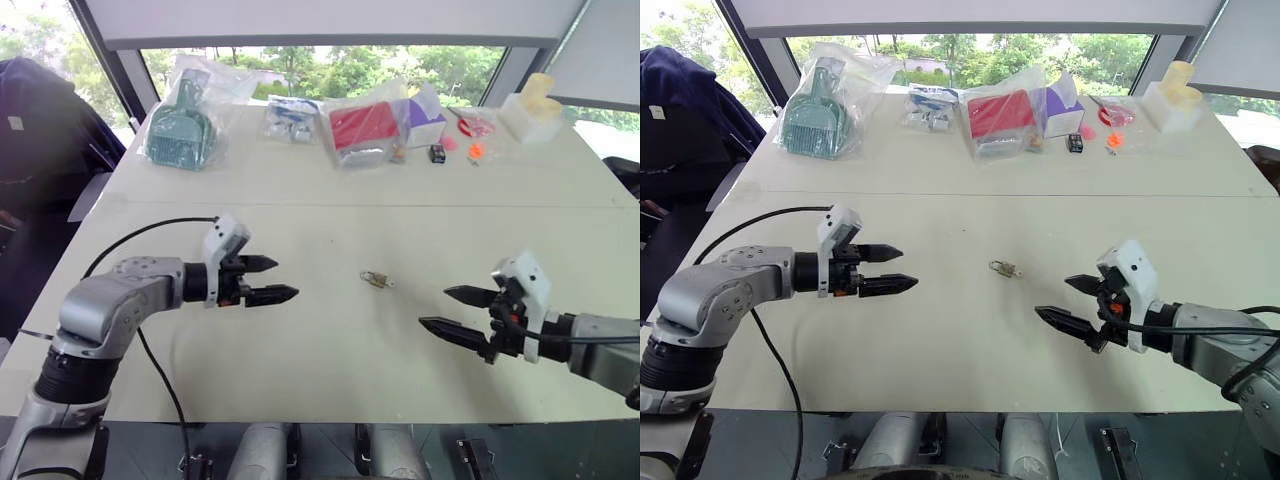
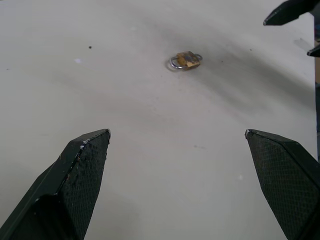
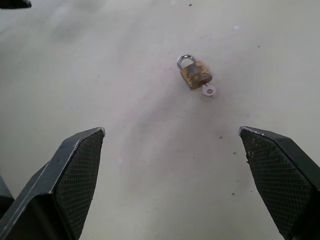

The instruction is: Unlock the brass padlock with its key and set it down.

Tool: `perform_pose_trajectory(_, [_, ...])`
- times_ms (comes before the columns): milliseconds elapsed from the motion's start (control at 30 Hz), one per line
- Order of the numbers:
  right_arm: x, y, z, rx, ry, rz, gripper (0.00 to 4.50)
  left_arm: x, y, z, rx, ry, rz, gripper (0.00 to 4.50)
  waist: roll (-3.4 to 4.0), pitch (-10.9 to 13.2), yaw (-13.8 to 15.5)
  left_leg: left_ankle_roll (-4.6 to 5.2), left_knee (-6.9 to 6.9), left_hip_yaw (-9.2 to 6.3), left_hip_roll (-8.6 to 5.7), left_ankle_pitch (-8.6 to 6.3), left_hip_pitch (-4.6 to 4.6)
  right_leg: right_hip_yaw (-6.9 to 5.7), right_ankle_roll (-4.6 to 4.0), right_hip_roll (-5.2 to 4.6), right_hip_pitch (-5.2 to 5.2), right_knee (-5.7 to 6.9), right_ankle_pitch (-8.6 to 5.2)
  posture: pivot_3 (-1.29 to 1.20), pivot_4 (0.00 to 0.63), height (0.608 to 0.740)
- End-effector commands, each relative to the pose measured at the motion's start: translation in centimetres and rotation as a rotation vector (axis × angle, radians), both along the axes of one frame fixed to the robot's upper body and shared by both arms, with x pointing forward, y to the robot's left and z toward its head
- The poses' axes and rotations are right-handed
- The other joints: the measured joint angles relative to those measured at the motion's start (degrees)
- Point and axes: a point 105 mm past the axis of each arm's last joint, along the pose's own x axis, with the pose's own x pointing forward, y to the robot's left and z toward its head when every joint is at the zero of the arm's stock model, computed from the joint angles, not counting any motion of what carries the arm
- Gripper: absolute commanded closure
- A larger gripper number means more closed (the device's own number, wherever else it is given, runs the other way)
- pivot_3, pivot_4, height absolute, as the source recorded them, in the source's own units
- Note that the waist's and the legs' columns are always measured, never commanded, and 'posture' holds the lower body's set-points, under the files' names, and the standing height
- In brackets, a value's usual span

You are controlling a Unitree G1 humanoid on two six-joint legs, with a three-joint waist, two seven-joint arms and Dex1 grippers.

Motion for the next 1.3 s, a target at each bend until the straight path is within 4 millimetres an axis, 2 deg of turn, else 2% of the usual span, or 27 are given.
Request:
perform_pose_trajectory(33, [0.1,0.3,0.8,0.001,-0.047,0.005,0.04,0.1,0.0,0.8,0.002,-0.059,-0.007,0.0,0.0,0.0,-0.02,0.0,0.0,0.0,0.0,0.0,0.0,0.0,0.0,0.0,0.0,0.0,0.0,0.0,0.15,0.74])
perform_pose_trajectory(300, [0.2,0.4,0.7,0.003,-0.052,-0.005,0.04,0.2,-0.2,0.8,-0.005,-0.054,-0.009,0.0,0.0,0.0,-0.02,-0.01,0.0,0.0,0.0,0.0,0.0,0.0,0.0,-0.01,-0.01,0.01,0.0,0.0,0.15,0.74])
perform_pose_trajectory(467, [0.5,0.3,0.5,0.002,-0.052,-0.011,0.04,0.6,-0.1,0.7,0.05,-0.08,-0.02,0.0,0.0,0.0,0.01,-0.01,0.0,0.0,0.0,0.0,0.0,0.0,0.0,-0.01,-0.02,0.01,0.0,0.0,0.15,0.74])
perform_pose_trajectory(700, [0.9,0.2,1.3,-0.01,-0.084,-0.033,0.04,2.7,0.4,2.9,0.117,-0.154,-0.099,0.0,0.0,0.0,-0.01,-0.02,-0.01,0.0,0.0,0.0,-0.01,-0.02,-0.01,0.0,-0.03,0.0,0.0,0.0,0.15,0.74])
perform_pose_trajectory(833, [0.7,-0.1,1.0,-0.008,-0.093,-0.077,0.04,3.6,-0.7,3.9,0.156,-0.202,-0.216,0.0,0.0,0.0,0.09,0.0,-0.03,0.03,-0.01,0.0,-0.03,-0.02,-0.01,0.0,-0.03,-0.03,0.0,0.0,0.15,0.74])
perform_pose_trajectory(967, [0.7,-0.5,0.9,-0.016,-0.106,-0.121,0.04,4.8,-4.0,5.1,0.227,-0.302,-0.433,0.0,-0.02,0.01,0.73,0.01,0.08,0.04,-0.03,0.01,-0.06,-0.07,-0.04,0.01,0.0,-0.02,0.02,0.0,0.15,0.74])
perform_pose_trajectory(1033, [0.9,-0.9,0.7,-0.021,-0.115,-0.154,0.04,6.0,-7.0,5.7,0.3,-0.376,-0.543,0.0,-0.03,0.01,1.47,0.03,0.13,0.05,-0.06,0.01,-0.06,-0.06,-0.04,0.0,0.03,-0.03,0.02,0.0,0.15,0.74])
perform_pose_trajectory(1133, [1.3,-1.2,0.7,-0.025,-0.128,-0.185,0.04,7.0,-10.4,6.2,0.374,-0.425,-0.66,0.0,-0.07,0.03,1.68,0.15,0.21,0.09,-0.11,-0.02,-0.13,-0.12,-0.04,0.09,0.03,-0.05,0.02,0.0,0.15,0.74])
perform_pose_trajectory(1233, [1.0,-1.2,0.5,-0.012,-0.145,-0.221,0.04,7.1,-14.1,4.9,0.466,-0.415,-0.787,0.0,-0.1,0.05,1.59,0.38,0.21,0.2,-0.15,-0.14,-0.2,-0.09,-0.02,0.19,-0.01,-0.11,0.01,0.0,0.15,0.74])
perform_pose_trajectory(1300, [0.8,-1.0,0.4,-0.005,-0.153,-0.243,0.04,7.1,-15.6,3.7,0.521,-0.403,-0.832,0.0,-0.14,0.07,1.59,0.52,0.21,0.23,-0.16,-0.23,-0.21,-0.1,0.01,0.21,0.0,-0.13,0.0,0.0,0.15,0.74])
